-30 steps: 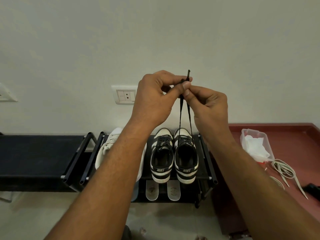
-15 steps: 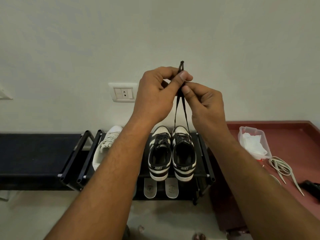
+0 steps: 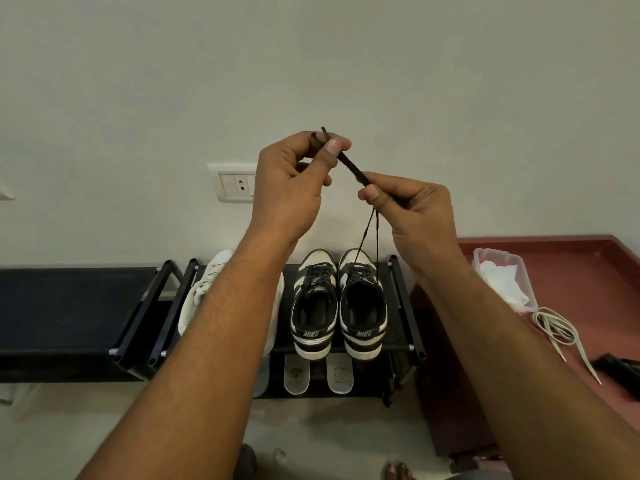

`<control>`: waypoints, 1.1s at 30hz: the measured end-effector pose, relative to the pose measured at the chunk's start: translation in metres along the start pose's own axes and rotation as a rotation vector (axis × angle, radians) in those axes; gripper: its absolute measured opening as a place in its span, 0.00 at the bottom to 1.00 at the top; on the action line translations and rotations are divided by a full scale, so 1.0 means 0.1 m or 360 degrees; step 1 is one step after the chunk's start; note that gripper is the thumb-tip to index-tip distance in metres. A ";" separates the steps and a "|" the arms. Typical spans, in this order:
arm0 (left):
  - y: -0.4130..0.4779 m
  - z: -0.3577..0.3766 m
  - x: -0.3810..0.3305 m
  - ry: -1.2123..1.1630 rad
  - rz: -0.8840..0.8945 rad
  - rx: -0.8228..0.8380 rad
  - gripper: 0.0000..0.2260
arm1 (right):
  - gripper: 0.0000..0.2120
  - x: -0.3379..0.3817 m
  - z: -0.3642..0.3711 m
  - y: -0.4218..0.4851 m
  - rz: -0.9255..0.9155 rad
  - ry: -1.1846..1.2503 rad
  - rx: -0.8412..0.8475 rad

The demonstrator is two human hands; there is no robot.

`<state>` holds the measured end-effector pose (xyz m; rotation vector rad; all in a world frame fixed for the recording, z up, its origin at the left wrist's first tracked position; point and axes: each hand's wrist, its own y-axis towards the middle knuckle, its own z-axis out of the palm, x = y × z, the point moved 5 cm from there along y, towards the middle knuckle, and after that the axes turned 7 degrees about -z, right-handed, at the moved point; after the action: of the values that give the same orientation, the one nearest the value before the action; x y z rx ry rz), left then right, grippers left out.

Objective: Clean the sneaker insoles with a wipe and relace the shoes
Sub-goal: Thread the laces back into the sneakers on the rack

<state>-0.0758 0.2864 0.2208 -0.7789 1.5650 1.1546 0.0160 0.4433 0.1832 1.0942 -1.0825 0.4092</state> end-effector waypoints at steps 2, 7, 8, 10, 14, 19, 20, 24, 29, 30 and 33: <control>0.02 -0.01 0.10 0.0001 -0.0014 -0.0023 0.06 | 0.10 0.01 -0.08 0.01 -0.0013 0.0001 -0.0115; 0.01 0.06 0.35 0.0066 -0.0081 0.0125 0.04 | 0.08 0.02 -0.20 0.01 -0.0039 -0.0032 -0.0266; 0.00 0.09 0.39 0.0091 -0.0092 0.0201 0.03 | 0.08 0.02 -0.21 0.02 -0.0044 -0.0059 -0.0278; -0.03 0.16 0.45 0.0170 -0.0100 0.0338 0.02 | 0.07 0.02 -0.21 0.02 -0.0054 -0.0126 -0.0271; -0.07 0.26 0.53 0.0183 -0.0142 0.0444 0.02 | 0.07 0.03 -0.17 0.04 -0.0091 -0.0221 -0.0220; -0.09 0.38 0.68 0.0046 -0.0182 0.0600 0.03 | 0.07 0.02 -0.13 0.04 -0.0113 -0.0256 -0.0161; -0.10 0.41 0.71 -0.0027 -0.0214 0.0672 0.03 | 0.07 0.02 -0.12 0.04 -0.0114 -0.0259 -0.0157; -0.17 0.52 0.83 -0.0276 -0.0381 0.0958 0.04 | 0.07 0.00 -0.11 0.02 -0.0071 -0.0280 -0.0133; -0.14 0.48 0.89 -0.0191 -0.0336 0.0928 0.04 | 0.08 0.00 -0.14 0.03 -0.0084 -0.0347 -0.0135; -0.13 0.46 0.88 -0.0176 -0.0311 0.0880 0.03 | 0.08 0.00 -0.15 0.03 -0.0099 -0.0369 -0.0133; -0.10 0.40 0.84 -0.0130 -0.0227 0.0679 0.01 | 0.08 -0.04 -0.21 0.04 -0.0106 -0.0425 -0.0124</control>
<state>-0.0781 0.3263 0.1358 -0.5403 1.5855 0.7046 0.0214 0.4640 0.1809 1.1336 -1.2820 0.1689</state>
